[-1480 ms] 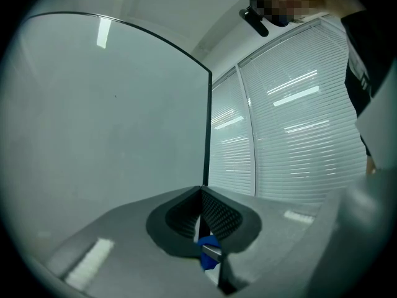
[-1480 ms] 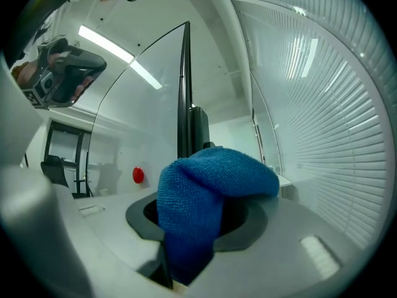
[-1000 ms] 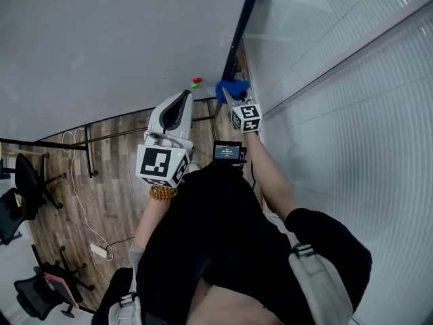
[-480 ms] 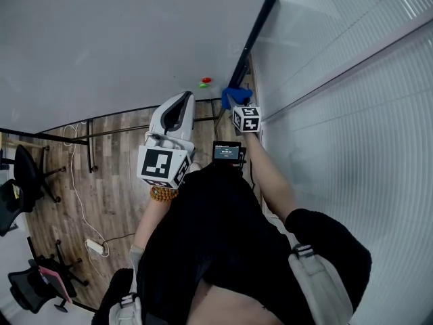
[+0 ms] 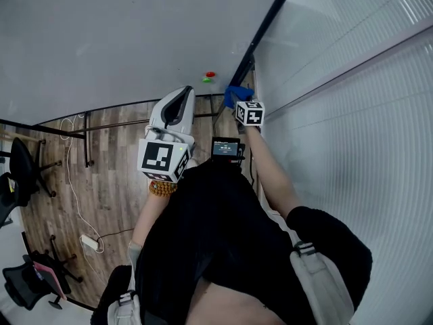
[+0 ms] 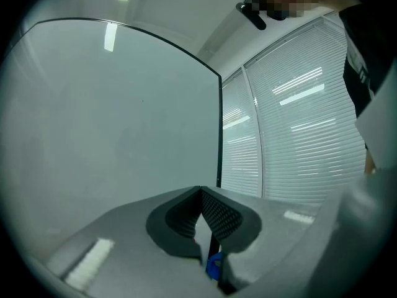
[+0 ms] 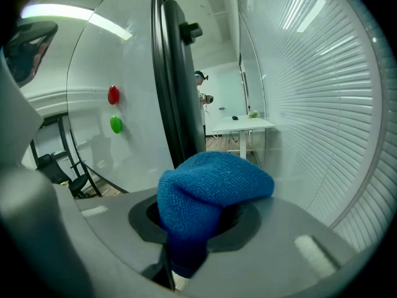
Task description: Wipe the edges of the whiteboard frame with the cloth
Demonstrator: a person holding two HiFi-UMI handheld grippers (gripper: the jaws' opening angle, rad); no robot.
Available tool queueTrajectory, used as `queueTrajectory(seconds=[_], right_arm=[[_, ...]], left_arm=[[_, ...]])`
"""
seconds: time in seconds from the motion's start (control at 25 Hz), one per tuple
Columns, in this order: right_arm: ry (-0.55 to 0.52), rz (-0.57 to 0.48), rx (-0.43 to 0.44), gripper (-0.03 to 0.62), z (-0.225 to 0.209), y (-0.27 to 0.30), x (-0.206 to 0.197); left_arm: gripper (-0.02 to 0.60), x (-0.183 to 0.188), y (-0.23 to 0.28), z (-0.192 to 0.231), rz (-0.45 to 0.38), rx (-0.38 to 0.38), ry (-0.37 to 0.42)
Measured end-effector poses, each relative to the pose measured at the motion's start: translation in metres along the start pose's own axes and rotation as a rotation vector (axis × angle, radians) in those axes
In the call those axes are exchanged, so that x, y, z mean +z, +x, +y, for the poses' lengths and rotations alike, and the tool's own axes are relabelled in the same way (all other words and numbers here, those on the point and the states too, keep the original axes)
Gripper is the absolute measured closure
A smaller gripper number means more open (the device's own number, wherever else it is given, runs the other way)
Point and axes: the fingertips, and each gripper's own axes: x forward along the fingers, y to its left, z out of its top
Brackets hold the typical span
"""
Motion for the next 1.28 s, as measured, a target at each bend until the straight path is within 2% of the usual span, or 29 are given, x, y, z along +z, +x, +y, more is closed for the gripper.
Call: queueTrajectory(seconds=[0.12, 0.24, 0.44, 0.6, 0.84, 1.28], right_arm=[[-0.004, -0.037, 0.068, 0.507, 0.010, -0.027, 0.010], [-0.072, -0.160, 0.150, 0.538, 0.035, -0.065, 0.043], [-0.181, -0.374, 0.179, 0.553, 0.081, -0.144, 0.103], [-0.217, -0.476, 0.214, 0.553, 0.116, -0.187, 0.128], [-0.188, -0.544, 0.271, 0.554, 0.151, -0.207, 0.159], [-0.224, -0.588, 0.362, 0.557, 0.170, -0.217, 0.179]], left_arm=[[0.580, -0.004, -0.001, -0.001, 0.009, -0.002, 0.016], [0.580, -0.013, -0.001, 0.001, 0.020, -0.002, 0.019], [0.580, -0.032, -0.005, -0.003, 0.044, 0.006, 0.026], [0.580, -0.046, -0.007, -0.009, 0.059, 0.008, 0.028], [0.580, -0.046, -0.011, 0.000, 0.069, 0.020, 0.006], [0.580, -0.055, -0.013, 0.002, 0.086, 0.080, -0.006]])
